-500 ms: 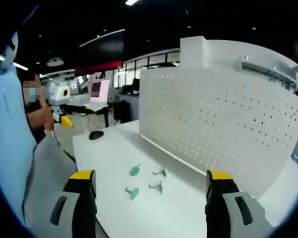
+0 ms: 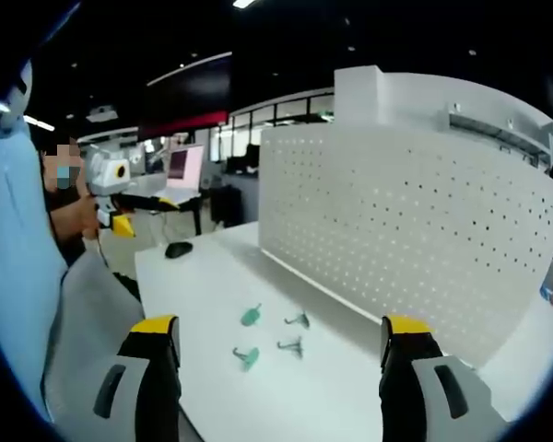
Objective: Insert the hook assembly into the mounting plate slot until the hook locks in place.
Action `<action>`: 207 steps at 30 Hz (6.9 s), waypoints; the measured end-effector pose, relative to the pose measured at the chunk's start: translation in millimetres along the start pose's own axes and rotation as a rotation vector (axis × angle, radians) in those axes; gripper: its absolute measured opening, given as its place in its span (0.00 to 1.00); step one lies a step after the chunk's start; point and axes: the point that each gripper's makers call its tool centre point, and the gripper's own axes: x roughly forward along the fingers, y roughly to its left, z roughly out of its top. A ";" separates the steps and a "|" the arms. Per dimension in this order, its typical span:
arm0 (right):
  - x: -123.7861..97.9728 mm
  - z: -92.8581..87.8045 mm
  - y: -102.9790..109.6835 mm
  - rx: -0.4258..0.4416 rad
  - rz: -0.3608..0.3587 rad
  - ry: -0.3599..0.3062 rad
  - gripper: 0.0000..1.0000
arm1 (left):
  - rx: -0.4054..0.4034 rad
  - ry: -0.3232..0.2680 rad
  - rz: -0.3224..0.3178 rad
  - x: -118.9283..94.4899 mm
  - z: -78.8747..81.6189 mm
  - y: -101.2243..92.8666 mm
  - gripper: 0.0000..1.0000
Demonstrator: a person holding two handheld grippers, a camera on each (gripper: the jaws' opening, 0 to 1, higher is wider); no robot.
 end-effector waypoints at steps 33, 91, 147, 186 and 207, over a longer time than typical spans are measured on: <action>4.3 2.3 -1.2 -0.004 0.007 0.028 0.87 | 0.009 -0.003 -0.029 3.9 2.0 -5.4 0.97; 51.4 -1.4 3.6 0.034 0.103 0.129 0.57 | 0.024 0.007 -0.048 7.9 -4.9 -15.7 0.96; 173.9 -46.0 33.1 0.110 0.294 0.354 0.28 | 0.012 0.018 -0.060 14.0 -15.6 -13.5 0.95; 228.7 -93.2 34.6 0.221 0.265 0.514 0.17 | 0.008 0.028 -0.067 13.4 -16.7 -16.5 0.94; 235.9 -109.1 35.7 0.330 0.240 0.562 0.07 | -0.002 0.030 -0.065 14.0 -20.3 -12.9 0.93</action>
